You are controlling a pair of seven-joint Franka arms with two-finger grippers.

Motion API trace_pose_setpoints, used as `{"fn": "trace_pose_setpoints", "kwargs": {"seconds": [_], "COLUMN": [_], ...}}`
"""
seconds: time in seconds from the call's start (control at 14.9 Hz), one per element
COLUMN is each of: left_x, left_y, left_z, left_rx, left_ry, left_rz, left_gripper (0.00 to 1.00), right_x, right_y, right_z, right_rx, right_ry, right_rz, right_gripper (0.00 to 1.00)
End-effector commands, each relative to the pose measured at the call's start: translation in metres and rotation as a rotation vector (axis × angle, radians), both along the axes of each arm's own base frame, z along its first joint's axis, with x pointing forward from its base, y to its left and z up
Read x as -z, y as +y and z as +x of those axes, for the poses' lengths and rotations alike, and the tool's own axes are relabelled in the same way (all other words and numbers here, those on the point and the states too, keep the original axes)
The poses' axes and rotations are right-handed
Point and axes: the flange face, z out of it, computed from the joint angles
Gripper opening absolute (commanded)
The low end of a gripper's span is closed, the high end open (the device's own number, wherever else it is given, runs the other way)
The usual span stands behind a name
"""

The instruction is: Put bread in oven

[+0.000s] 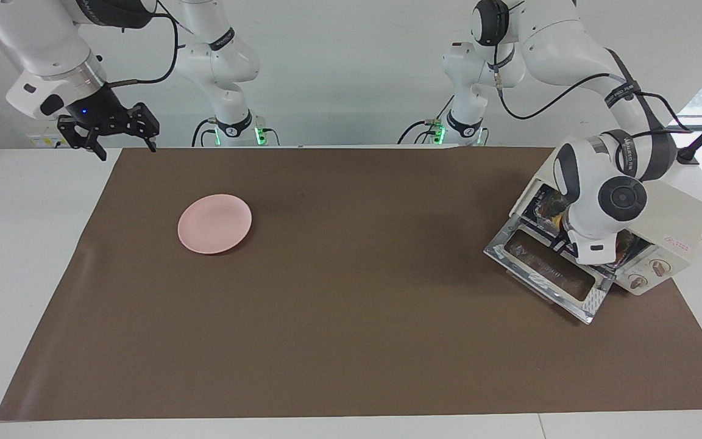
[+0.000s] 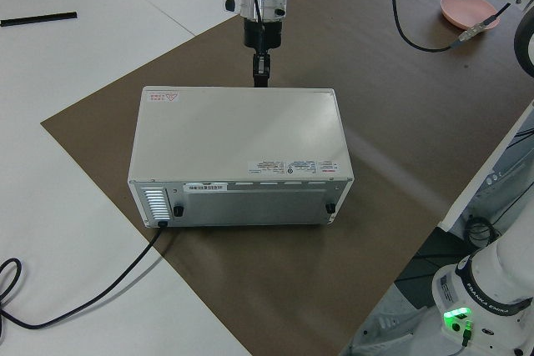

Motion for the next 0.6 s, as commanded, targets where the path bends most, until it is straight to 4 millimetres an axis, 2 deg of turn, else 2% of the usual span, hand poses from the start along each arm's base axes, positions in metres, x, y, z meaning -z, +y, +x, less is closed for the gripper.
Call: {"fn": "trace_pose_setpoints", "kwargs": {"seconds": [0.0,0.07,0.2,0.34,0.47,0.54], "left_x": [-0.008,-0.010,-0.021,-0.051,-0.083,-0.093], "left_y": [0.003,0.003,0.002,-0.005,-0.026,-0.035], "left_z": [-0.004,-0.003,0.002,0.014,0.025,0.029], "left_rx": [0.061,0.063,0.072,0.095,0.133,0.152], "left_ry": [-0.022,-0.033,-0.057,-0.122,-0.197,-0.234], "left_rz": [-0.009,-0.009,-0.005,-0.004,-0.012,-0.017], "left_gripper": [0.69,1.00,1.00,1.00,1.00,1.00], "right_x": [0.000,0.000,0.000,0.000,0.000,0.000], "right_y": [0.000,0.000,0.000,0.000,0.000,0.000], "right_z": [-0.006,-0.006,-0.006,-0.006,-0.006,-0.006], "right_rx": [-0.012,-0.012,-0.012,-0.012,-0.012,-0.012], "right_ry": [-0.005,-0.005,-0.005,-0.005,-0.005,-0.005], "right_rz": [0.017,0.017,0.017,0.017,0.017,0.017], "right_gripper": [1.00,1.00,1.00,1.00,1.00,1.00]}}
